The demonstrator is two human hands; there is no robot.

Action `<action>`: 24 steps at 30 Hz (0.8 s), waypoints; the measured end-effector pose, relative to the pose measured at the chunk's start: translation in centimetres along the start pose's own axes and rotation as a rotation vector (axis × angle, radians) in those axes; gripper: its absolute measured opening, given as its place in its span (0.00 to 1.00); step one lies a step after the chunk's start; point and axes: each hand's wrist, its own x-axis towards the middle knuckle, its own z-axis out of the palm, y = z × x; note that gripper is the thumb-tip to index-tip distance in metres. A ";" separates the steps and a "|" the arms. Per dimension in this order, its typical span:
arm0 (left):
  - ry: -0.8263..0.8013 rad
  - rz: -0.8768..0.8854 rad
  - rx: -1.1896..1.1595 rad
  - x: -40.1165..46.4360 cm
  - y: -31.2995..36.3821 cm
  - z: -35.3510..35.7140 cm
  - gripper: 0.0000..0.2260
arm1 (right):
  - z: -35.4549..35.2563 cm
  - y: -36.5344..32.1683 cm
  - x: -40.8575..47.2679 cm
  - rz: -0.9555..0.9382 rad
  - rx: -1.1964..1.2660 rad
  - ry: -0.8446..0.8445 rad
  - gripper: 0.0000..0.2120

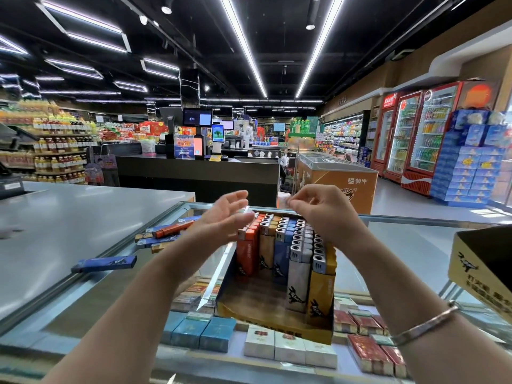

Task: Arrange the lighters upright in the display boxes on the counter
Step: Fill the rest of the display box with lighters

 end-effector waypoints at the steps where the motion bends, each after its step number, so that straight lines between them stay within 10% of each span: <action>1: 0.075 0.029 0.001 0.0 0.1 0.0 0.21 | 0.2 0.3 0.0 0.063 0.024 -0.005 0.07; 9: 0.704 0.090 0.699 -2.2 -1.7 -1.3 0.13 | 0.8 0.5 -0.2 0.244 0.175 -0.024 0.07; 16: 0.556 -0.746 1.190 -5.3 -4.2 -6.0 0.24 | 0.7 0.2 -0.4 0.272 0.207 -0.012 0.07; 24: 0.595 -0.714 1.097 -6.6 -4.9 -6.8 0.18 | 0.7 -0.1 -0.6 0.282 0.207 -0.010 0.06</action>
